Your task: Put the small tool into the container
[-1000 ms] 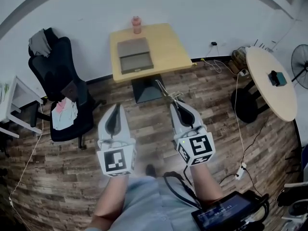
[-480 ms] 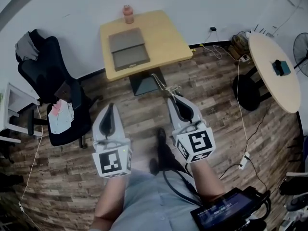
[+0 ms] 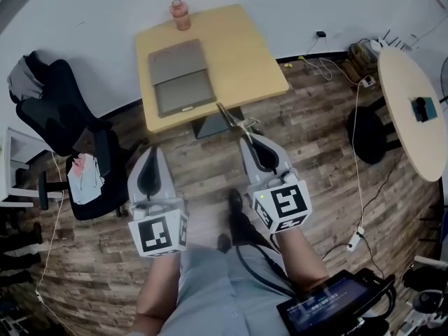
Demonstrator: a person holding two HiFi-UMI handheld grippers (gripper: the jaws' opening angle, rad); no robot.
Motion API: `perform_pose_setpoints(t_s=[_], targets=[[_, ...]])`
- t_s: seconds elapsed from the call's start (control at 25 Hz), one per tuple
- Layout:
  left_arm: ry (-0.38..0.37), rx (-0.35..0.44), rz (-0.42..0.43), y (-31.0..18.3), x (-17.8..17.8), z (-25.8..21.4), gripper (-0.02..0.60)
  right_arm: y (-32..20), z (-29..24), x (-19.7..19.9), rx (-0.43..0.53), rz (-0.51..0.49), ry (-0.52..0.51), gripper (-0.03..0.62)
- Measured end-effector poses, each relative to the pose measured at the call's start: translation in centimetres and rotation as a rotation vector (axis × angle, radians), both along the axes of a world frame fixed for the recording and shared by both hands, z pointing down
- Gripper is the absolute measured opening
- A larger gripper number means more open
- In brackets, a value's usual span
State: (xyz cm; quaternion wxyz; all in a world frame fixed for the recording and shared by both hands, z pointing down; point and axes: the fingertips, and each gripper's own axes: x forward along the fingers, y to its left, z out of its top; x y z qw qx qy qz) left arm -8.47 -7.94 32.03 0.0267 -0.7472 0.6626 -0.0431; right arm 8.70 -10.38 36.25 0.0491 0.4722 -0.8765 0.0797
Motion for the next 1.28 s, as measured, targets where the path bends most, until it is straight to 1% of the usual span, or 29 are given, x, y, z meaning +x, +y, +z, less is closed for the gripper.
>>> perform_pose_setpoints(t_s=[0.12,0.24,0.52,0.8,1.28], targets=[[-0.016,0.000,-0.015,-3.0,0.3,-0.5,-0.002,-3.5,-0.4,0.2,0.002,-0.016,-0.013,0.020],[-0.030,0.019,-0.037,-5.3,0.1,-1.6,-0.002,-6.5,-1.2,0.1,0.017,-0.035,-0.030,0.020],[-0.053,0.063,-0.087,-8.1,-0.1,-3.7,-0.002,-10.9,-3.1,-0.7,0.044,-0.089,-0.054,0.020],[-0.038,0.083,-0.147,-10.6,-3.6,-4.4,-0.002,-14.7,-3.8,-3.9,0.054,-0.137,-0.042,0.020],[0.011,0.088,-0.177,-17.2,-11.4,-3.3,-0.002,-21.2,-2.1,-10.9,0.044,-0.174,0.045,0.020]])
